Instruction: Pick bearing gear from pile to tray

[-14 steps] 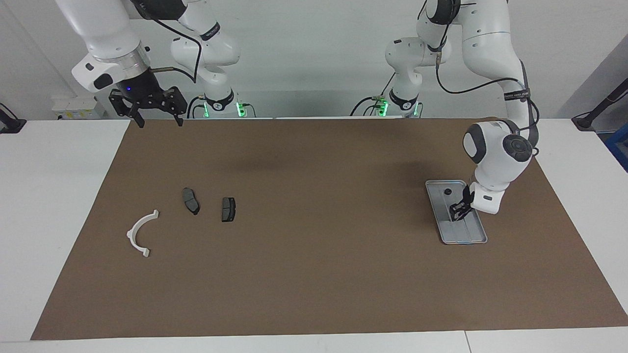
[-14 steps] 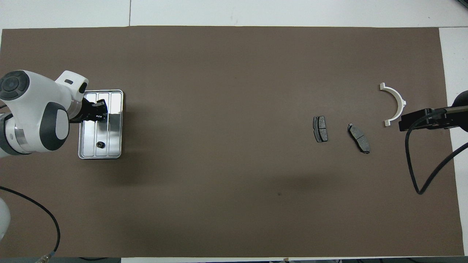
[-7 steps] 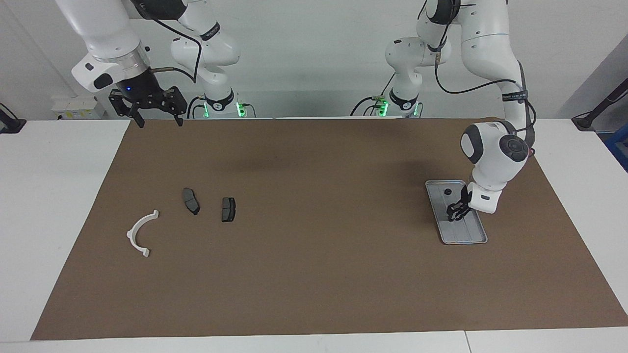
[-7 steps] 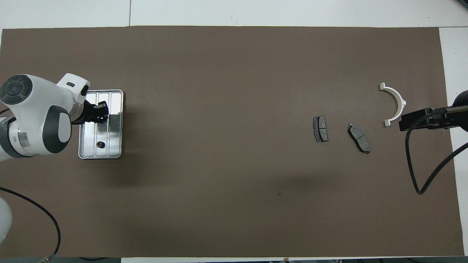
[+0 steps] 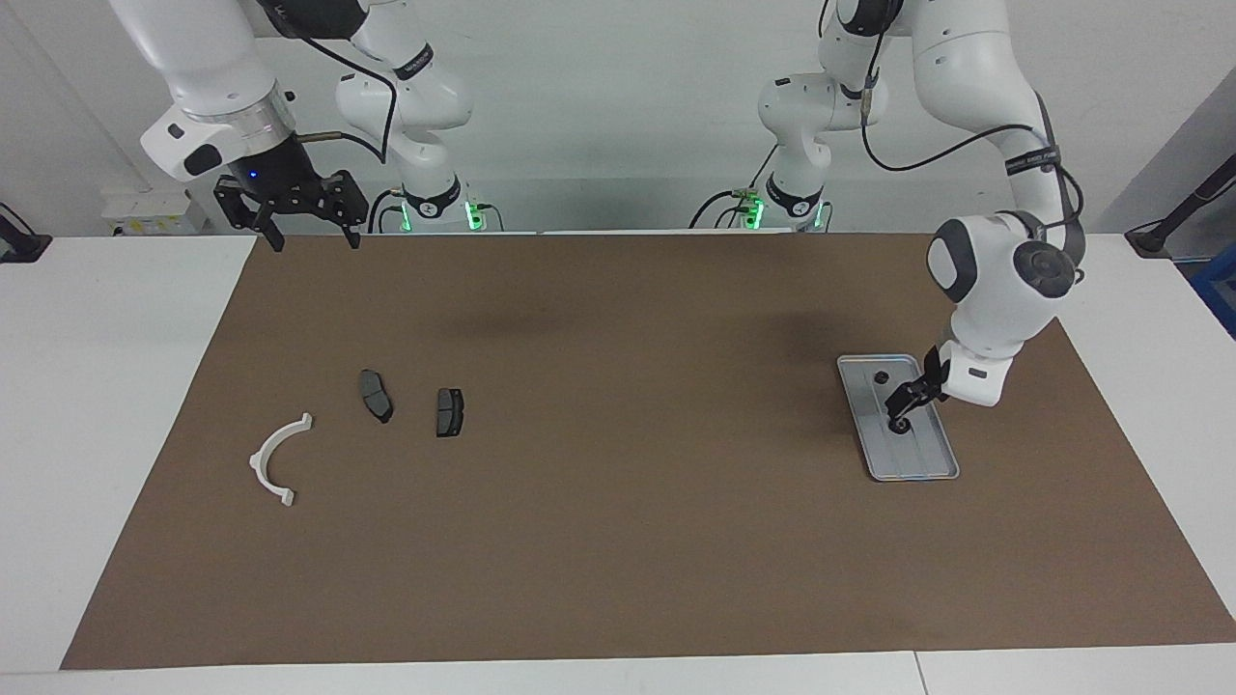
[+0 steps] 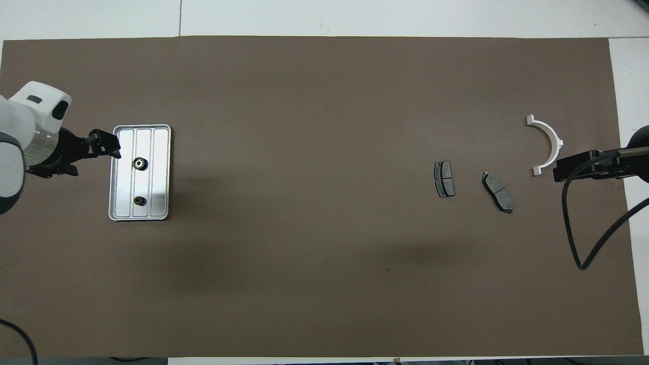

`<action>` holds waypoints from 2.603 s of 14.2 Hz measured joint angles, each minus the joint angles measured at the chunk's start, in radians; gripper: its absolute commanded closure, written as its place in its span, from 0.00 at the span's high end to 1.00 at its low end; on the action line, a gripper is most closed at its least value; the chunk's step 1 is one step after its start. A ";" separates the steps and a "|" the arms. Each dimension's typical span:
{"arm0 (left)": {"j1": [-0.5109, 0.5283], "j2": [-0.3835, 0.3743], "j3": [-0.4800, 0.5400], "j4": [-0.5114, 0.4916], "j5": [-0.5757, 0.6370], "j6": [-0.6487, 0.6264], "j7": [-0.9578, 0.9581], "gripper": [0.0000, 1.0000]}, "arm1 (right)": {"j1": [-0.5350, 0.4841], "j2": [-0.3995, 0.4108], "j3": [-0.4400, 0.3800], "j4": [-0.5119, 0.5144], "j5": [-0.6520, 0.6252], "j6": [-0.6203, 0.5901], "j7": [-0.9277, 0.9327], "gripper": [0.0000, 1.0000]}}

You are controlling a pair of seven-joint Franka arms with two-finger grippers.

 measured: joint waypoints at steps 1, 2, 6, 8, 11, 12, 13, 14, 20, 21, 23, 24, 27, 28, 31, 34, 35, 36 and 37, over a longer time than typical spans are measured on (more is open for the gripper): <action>0.000 -0.044 -0.003 0.002 0.000 -0.051 0.001 1.00 | 0.000 0.000 0.000 0.000 0.000 0.000 0.000 1.00; -0.001 -0.077 -0.009 0.007 0.000 -0.098 0.001 1.00 | 0.000 0.000 0.000 0.000 0.000 0.000 0.000 1.00; -0.014 -0.110 -0.023 0.078 -0.002 -0.209 0.001 1.00 | 0.000 0.000 0.000 0.000 0.000 0.000 0.000 1.00; -0.020 -0.109 -0.025 0.082 -0.004 -0.209 0.001 1.00 | 0.000 0.000 0.000 0.000 0.000 0.000 0.000 1.00; -0.026 -0.106 -0.024 0.082 -0.004 -0.209 -0.002 1.00 | 0.000 0.000 0.000 0.000 0.000 0.000 0.000 1.00; -0.026 -0.104 -0.024 0.082 -0.004 -0.209 -0.001 1.00 | 0.000 0.000 0.000 0.000 0.000 0.000 0.000 1.00; -0.026 -0.104 -0.024 0.082 -0.004 -0.210 0.004 1.00 | 0.000 0.000 0.000 0.000 0.000 0.000 0.000 1.00; -0.026 -0.104 -0.024 0.086 -0.004 -0.212 0.019 1.00 | 0.000 0.000 0.000 0.000 0.000 0.000 0.000 1.00; -0.026 -0.107 -0.019 0.138 -0.004 -0.256 0.143 1.00 | 0.000 0.000 0.000 0.000 0.000 0.000 0.000 1.00; -0.026 -0.108 -0.019 0.148 -0.004 -0.266 0.157 1.00 | 0.000 0.000 0.000 0.000 0.000 0.000 0.000 1.00; -0.027 -0.109 -0.021 0.176 -0.004 -0.286 0.173 1.00 | 0.000 0.000 0.000 0.000 0.000 0.000 0.000 1.00; -0.027 -0.110 -0.022 0.184 -0.004 -0.287 0.177 1.00 | 0.000 0.000 0.000 0.000 0.000 0.000 0.000 1.00; -0.028 -0.110 -0.023 0.191 -0.004 -0.311 0.192 1.00 | 0.000 0.000 0.000 0.000 0.000 0.000 0.000 1.00; -0.028 -0.111 -0.023 0.196 -0.004 -0.325 0.193 1.00 | 0.000 0.000 0.000 0.000 0.000 0.000 0.000 1.00; -0.028 -0.111 -0.023 0.227 -0.004 -0.357 0.196 1.00 | 0.000 0.000 0.000 0.000 0.000 0.000 0.000 1.00; -0.029 -0.111 -0.023 0.235 -0.004 -0.363 0.201 1.00 | 0.000 0.000 0.000 0.000 0.000 0.000 0.000 1.00; -0.029 -0.111 -0.023 0.235 -0.004 -0.363 0.205 1.00 | 0.000 0.000 0.000 0.000 0.000 0.000 0.000 1.00; -0.029 -0.111 -0.023 0.235 -0.004 -0.363 0.207 1.00 | 0.000 0.000 0.000 0.000 0.000 0.000 0.000 1.00; -0.029 -0.111 -0.023 0.235 -0.004 -0.363 0.208 1.00 | 0.000 0.000 0.000 0.000 0.000 0.000 0.000 1.00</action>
